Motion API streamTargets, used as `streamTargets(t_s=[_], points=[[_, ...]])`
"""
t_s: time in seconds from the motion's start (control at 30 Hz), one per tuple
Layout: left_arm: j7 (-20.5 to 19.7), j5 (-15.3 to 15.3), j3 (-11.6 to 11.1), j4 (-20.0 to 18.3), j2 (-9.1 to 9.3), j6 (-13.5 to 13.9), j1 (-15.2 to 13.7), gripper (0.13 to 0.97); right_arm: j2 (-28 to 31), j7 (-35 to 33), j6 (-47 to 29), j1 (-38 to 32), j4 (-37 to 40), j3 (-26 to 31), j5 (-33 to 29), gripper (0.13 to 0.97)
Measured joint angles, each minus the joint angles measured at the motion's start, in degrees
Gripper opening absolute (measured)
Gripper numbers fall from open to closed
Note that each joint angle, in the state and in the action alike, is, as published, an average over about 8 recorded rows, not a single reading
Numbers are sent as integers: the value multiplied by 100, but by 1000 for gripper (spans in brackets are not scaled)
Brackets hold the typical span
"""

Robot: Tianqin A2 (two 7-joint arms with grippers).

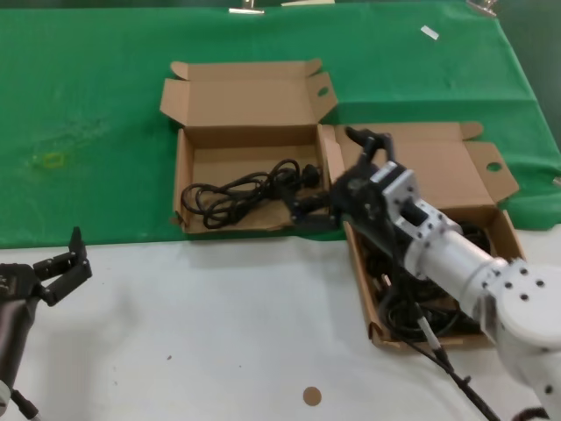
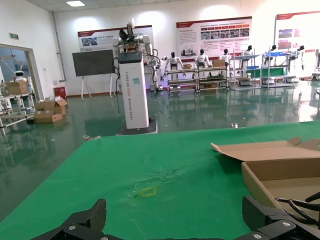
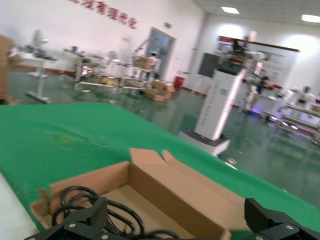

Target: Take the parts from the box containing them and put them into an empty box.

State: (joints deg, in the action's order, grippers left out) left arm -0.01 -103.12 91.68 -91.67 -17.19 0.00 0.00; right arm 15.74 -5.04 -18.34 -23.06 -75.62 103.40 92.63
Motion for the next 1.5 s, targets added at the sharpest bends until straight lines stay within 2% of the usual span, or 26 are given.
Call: streamTargets(t_s=[0.3, 0.73, 1.5], points=[[0, -1, 0, 0, 0, 0, 0, 962, 54, 187, 682, 857, -597, -436, 390, 966], [0, -1, 0, 0, 0, 0, 0, 966, 124, 430, 1566, 1969, -1371, -1001, 897, 966], [0, -1, 0, 0, 0, 0, 0, 966, 130, 452, 1645, 2068, -1440, -1052, 942, 966]])
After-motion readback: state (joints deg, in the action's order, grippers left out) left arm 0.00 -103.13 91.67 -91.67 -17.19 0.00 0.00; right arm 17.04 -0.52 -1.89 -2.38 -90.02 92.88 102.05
